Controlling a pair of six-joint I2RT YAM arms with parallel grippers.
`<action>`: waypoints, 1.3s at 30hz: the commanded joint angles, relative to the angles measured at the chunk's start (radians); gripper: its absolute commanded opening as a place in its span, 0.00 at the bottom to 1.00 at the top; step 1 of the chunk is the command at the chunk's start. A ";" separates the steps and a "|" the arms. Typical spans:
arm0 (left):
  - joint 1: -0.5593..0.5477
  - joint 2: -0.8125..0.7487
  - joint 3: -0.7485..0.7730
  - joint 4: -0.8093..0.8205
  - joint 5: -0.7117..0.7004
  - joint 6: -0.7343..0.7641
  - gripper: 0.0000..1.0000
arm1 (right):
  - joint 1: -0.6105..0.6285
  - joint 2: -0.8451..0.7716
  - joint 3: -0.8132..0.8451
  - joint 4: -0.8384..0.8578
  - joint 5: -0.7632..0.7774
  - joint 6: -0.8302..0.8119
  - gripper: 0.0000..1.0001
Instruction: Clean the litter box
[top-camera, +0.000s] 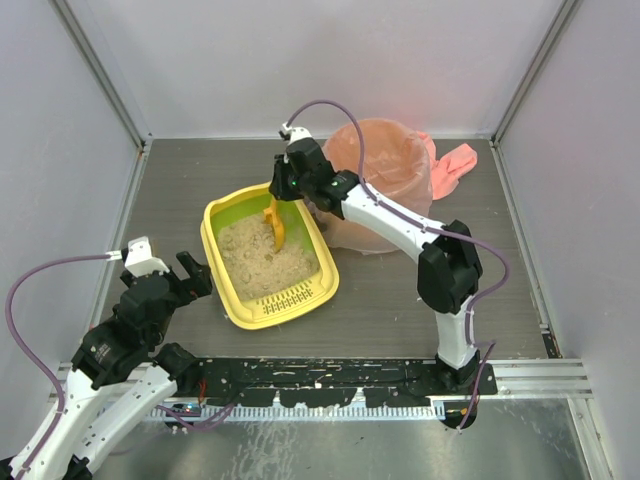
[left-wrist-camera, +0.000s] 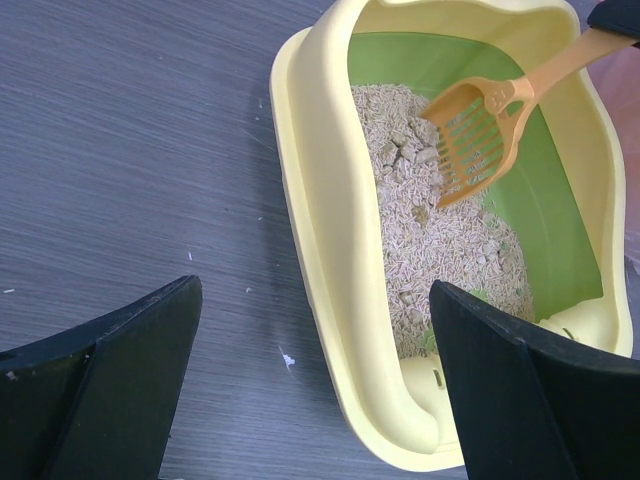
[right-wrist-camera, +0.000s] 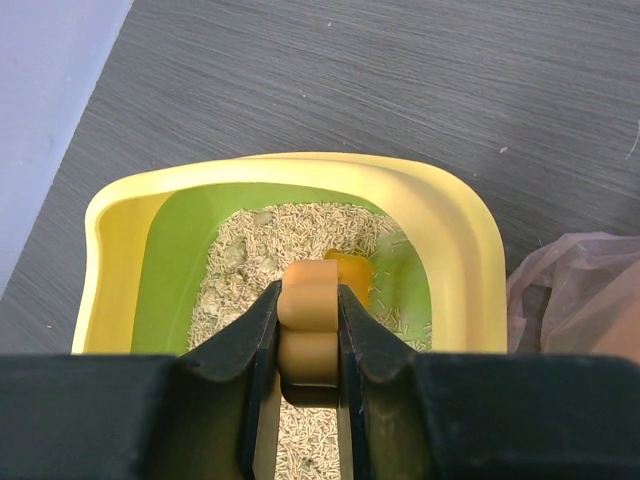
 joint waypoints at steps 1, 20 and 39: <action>0.003 0.005 0.008 0.024 -0.006 -0.002 0.98 | 0.010 -0.078 -0.080 0.112 -0.028 0.135 0.01; 0.003 0.022 0.005 0.023 -0.001 0.002 0.98 | 0.009 -0.219 -0.500 0.484 0.029 0.419 0.01; 0.002 0.027 0.003 0.023 0.004 0.003 0.98 | 0.088 -0.318 -0.811 0.749 0.252 0.592 0.01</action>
